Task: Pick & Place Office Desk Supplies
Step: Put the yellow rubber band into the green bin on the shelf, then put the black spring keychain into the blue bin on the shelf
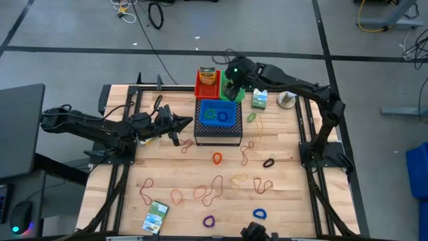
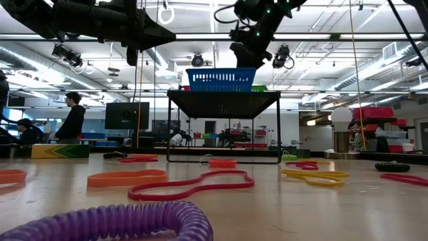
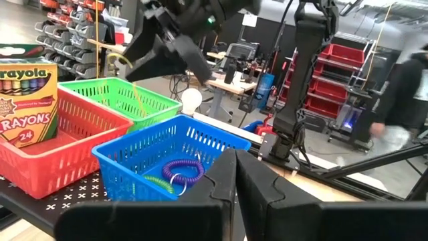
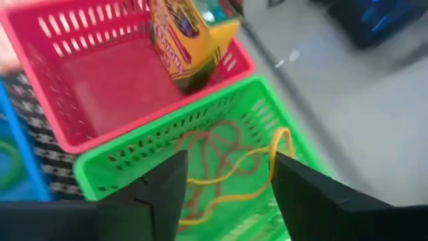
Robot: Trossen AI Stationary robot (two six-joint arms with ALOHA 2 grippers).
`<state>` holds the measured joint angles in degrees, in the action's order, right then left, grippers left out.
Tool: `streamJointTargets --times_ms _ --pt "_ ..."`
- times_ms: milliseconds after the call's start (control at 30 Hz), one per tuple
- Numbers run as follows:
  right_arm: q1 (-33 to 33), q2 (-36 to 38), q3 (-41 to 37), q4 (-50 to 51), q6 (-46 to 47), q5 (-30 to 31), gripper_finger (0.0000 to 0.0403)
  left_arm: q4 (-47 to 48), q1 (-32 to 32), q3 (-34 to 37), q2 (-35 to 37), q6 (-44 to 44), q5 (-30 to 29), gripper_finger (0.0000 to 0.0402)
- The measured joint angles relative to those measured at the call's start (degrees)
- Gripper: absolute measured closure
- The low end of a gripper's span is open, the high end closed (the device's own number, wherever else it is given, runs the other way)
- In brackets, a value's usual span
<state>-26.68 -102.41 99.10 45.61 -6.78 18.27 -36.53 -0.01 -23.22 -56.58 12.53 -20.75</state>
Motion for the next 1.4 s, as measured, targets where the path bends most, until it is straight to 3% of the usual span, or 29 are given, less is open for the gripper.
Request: streamJointTargets --times_ms 333,600,867,1033,1267,1400 --pt "4.32 0.0 -0.12 -3.01 -14.49 16.96 0.0125 -0.02 0.0 0.0 0.0 -1.25 -0.02 0.0387" --pt "6.33 0.0 -0.16 -4.47 -16.54 20.72 0.0116 -0.04 0.0 0.0 0.0 -2.01 -0.19 0.0387" --pt "9.14 0.05 0.54 -5.74 -11.06 24.82 0.0122 -0.04 0.0 0.0 0.0 -1.41 -0.69 0.0388" --pt "10.96 3.48 -0.68 2.29 -1.28 15.02 0.0197 -0.05 0.0 0.0 0.02 -2.01 -3.07 0.0396" --pt "15.53 17.21 -18.68 -4.53 2.2 13.47 0.0379 0.68 -0.39 -0.02 0.02 -3.58 -3.75 0.0394" --pt "20.71 27.55 -26.49 -8.18 7.05 13.65 0.0384 1.65 -0.39 -0.02 0.02 -1.15 -3.83 0.0393"
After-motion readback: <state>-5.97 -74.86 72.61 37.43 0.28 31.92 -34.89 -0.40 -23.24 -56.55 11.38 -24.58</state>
